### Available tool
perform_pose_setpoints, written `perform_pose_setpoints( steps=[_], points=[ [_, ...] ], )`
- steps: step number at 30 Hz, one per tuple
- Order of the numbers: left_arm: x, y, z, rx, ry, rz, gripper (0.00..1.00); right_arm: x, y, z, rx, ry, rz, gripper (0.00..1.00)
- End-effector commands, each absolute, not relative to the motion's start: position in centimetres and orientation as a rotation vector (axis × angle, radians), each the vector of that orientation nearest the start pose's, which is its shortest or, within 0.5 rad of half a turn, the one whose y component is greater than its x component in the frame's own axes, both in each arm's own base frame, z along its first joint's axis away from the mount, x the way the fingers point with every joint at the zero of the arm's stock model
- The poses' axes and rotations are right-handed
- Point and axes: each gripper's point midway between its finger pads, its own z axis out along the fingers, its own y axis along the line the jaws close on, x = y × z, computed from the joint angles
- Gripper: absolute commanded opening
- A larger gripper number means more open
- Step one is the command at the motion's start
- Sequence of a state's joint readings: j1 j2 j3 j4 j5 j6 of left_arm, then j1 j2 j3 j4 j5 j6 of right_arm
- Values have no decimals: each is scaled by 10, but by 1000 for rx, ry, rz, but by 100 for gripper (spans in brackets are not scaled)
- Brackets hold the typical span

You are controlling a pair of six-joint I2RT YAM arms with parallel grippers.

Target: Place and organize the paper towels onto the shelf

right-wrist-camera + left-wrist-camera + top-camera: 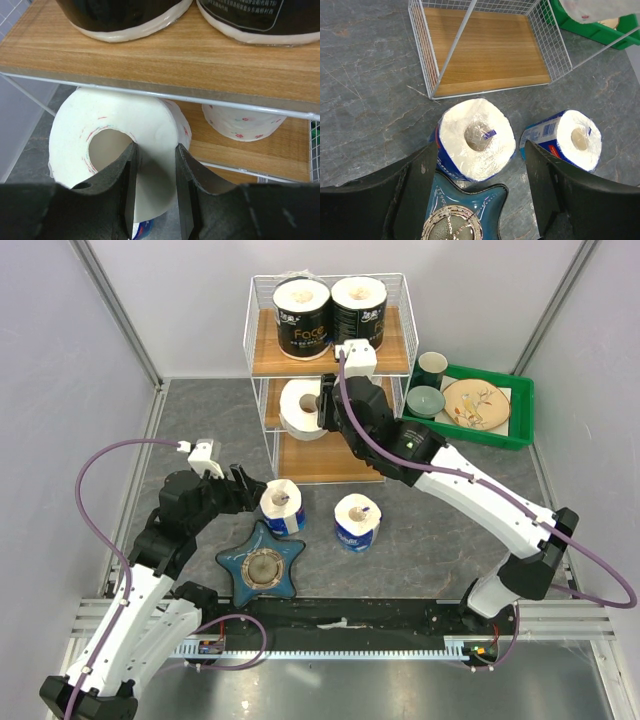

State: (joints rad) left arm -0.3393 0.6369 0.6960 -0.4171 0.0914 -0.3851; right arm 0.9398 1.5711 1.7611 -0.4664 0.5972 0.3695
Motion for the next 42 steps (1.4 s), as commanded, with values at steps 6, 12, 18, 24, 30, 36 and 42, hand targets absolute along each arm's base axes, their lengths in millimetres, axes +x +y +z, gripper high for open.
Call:
perform_pose_setpoints(
  steps=[6, 12, 18, 24, 30, 36, 42],
  points=[
    [243, -123, 227, 3, 1948, -619, 77, 353, 319, 423, 0, 1710, 396, 29],
    [243, -123, 226, 1, 1950, -622, 77, 357, 316, 425, 37, 1692, 381, 29],
    [244, -123, 226, -3, 1951, -627, 77, 359, 313, 429, 79, 1663, 388, 29],
    [244, -123, 225, -2, 1952, -629, 77, 362, 316, 427, 95, 1651, 394, 29],
    [244, -123, 226, -3, 1951, -634, 77, 367, 320, 421, 94, 1657, 377, 30],
    [244, -124, 226, -1, 1950, -641, 77, 370, 321, 416, 96, 1657, 362, 31],
    [244, -124, 225, -3, 1953, -639, 77, 372, 322, 410, 98, 1664, 345, 32]
  ],
)
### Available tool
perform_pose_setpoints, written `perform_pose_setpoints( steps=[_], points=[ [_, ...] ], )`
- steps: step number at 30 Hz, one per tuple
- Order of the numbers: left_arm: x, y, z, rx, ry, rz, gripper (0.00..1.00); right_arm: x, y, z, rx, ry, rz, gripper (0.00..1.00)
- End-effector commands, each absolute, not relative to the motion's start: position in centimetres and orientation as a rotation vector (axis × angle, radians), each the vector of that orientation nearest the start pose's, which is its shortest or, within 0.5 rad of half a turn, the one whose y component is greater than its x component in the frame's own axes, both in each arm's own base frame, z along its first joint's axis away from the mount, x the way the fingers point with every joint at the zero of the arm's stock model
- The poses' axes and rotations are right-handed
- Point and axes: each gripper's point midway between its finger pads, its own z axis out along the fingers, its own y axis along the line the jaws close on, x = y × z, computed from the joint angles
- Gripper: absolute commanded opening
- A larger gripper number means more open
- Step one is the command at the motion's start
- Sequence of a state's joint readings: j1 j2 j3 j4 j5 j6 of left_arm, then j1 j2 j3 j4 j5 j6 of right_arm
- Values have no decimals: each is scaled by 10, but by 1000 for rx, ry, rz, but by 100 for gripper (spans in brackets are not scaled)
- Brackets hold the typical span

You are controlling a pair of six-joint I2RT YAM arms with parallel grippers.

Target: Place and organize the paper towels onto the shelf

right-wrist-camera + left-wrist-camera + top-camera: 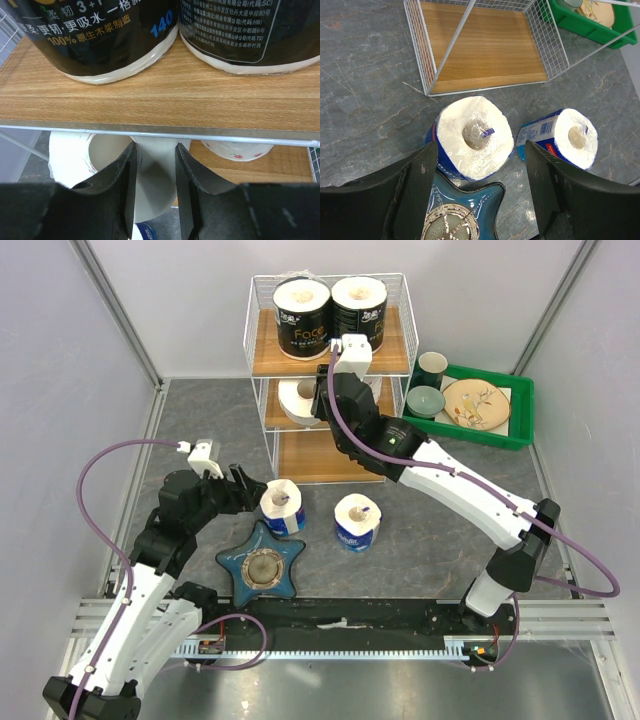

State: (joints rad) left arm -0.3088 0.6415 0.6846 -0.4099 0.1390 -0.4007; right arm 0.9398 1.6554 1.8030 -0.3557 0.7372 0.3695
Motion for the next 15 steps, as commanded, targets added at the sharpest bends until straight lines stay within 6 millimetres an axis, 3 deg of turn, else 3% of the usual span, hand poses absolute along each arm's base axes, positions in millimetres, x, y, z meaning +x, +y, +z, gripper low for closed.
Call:
perform_pose_setpoints(
  steps=[1, 15],
  points=[
    [244, -123, 225, -4, 1953, -640, 77, 372, 322, 410, 98, 1663, 343, 32],
    [244, -123, 224, -5, 1955, -643, 77, 375, 321, 401, 98, 1671, 306, 48]
  ],
)
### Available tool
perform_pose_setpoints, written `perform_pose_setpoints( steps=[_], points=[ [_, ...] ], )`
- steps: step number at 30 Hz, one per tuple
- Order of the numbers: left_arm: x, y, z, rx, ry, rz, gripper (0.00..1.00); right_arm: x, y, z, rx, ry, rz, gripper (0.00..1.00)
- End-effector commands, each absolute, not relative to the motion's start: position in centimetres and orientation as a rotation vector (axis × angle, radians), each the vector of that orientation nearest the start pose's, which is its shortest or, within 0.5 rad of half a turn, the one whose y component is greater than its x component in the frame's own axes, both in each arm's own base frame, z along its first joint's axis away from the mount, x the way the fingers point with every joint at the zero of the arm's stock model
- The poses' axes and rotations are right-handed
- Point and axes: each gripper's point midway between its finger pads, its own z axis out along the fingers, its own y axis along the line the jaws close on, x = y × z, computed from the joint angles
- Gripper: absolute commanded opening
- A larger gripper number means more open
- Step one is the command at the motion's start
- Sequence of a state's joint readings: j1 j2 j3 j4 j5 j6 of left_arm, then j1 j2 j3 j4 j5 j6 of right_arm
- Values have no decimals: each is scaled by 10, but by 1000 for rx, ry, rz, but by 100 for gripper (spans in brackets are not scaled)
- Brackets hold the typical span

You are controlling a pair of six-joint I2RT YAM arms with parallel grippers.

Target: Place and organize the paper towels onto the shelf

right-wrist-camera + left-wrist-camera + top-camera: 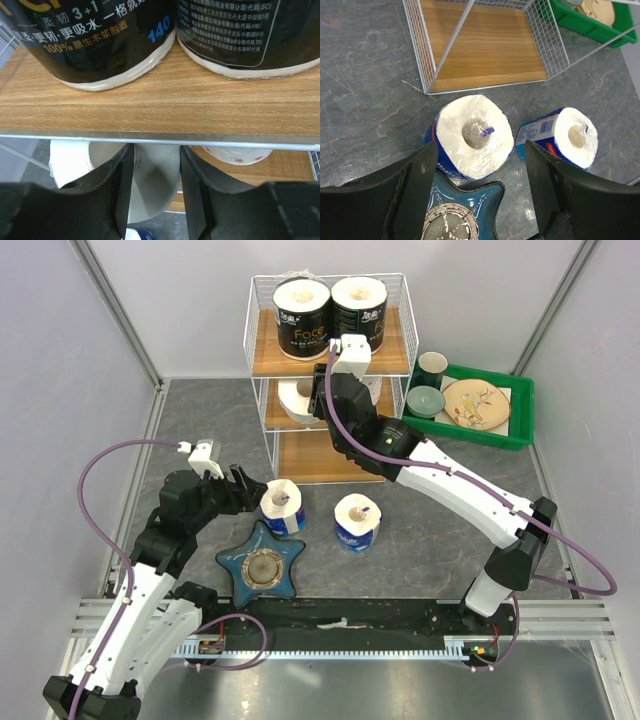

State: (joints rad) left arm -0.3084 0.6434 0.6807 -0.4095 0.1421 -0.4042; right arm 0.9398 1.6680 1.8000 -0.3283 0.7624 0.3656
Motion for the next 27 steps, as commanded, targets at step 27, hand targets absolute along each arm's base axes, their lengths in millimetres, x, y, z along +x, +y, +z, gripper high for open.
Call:
perform_pose_setpoints(
  steps=[27],
  points=[
    [245, -122, 224, -11, 1958, -642, 77, 309, 289, 405, -26, 1665, 559, 69]
  ],
)
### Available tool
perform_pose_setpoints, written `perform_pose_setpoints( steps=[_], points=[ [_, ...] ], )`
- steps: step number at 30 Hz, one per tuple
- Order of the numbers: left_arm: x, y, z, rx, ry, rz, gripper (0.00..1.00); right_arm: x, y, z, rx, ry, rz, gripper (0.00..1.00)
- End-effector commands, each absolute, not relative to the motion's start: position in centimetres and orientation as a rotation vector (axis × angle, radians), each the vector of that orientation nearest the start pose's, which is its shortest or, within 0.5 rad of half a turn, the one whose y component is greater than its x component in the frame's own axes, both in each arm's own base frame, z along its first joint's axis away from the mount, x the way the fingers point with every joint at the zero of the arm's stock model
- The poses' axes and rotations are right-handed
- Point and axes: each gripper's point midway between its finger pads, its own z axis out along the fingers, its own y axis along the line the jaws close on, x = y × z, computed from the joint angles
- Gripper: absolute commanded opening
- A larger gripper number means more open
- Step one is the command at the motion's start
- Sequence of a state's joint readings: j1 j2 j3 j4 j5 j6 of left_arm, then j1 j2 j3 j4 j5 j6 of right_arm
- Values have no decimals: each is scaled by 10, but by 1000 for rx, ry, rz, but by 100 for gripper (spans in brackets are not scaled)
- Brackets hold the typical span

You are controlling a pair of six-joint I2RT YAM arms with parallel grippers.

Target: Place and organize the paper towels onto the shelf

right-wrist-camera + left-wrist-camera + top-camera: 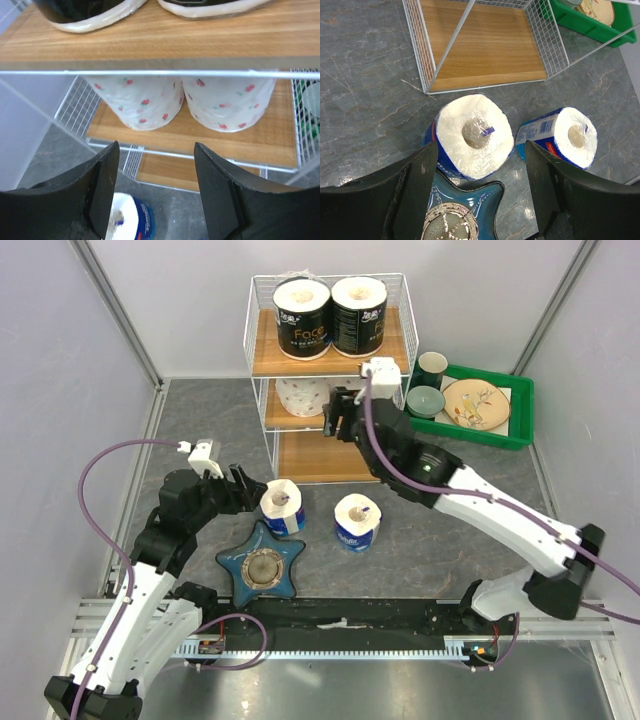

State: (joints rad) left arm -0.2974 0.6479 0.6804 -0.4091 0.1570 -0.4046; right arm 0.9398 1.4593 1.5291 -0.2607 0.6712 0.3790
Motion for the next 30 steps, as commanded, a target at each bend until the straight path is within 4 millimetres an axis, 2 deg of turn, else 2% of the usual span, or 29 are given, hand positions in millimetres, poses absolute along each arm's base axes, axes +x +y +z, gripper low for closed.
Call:
perform_pose_setpoints(
  steps=[1, 2, 4, 7, 10, 11, 13, 14, 16, 17, 23, 30],
  points=[
    [246, -122, 224, -11, 1956, -643, 77, 302, 289, 404, -53, 1670, 585, 69],
    [246, -122, 224, -13, 1956, -642, 77, 297, 285, 394, -64, 1692, 583, 70],
    [246, -122, 223, -16, 1959, -641, 77, 284, 271, 388, -53, 1724, 593, 70],
    [247, -122, 223, -16, 1958, -642, 77, 271, 251, 354, -33, 1828, 540, 71],
    [247, -122, 221, -15, 1966, -644, 77, 257, 240, 311, -15, 1947, 516, 73],
    [247, -123, 222, -13, 1964, -647, 77, 251, 237, 289, 1, 1999, 510, 73],
    [247, -122, 221, -13, 1966, -647, 77, 242, 233, 261, -7, 2074, 488, 74],
    [247, -122, 220, -14, 1969, -647, 77, 238, 230, 239, -14, 2120, 463, 74],
    [247, -123, 221, -12, 1968, -648, 77, 232, 229, 220, -1, 2165, 465, 76],
    [248, -123, 221, -14, 1969, -647, 77, 229, 226, 204, -5, 2195, 441, 77],
    [247, -123, 220, -15, 1971, -649, 77, 222, 210, 161, 53, 2261, 354, 83],
    [248, -123, 220, -14, 1973, -651, 77, 220, 213, 136, 47, 2297, 348, 83]
  ],
)
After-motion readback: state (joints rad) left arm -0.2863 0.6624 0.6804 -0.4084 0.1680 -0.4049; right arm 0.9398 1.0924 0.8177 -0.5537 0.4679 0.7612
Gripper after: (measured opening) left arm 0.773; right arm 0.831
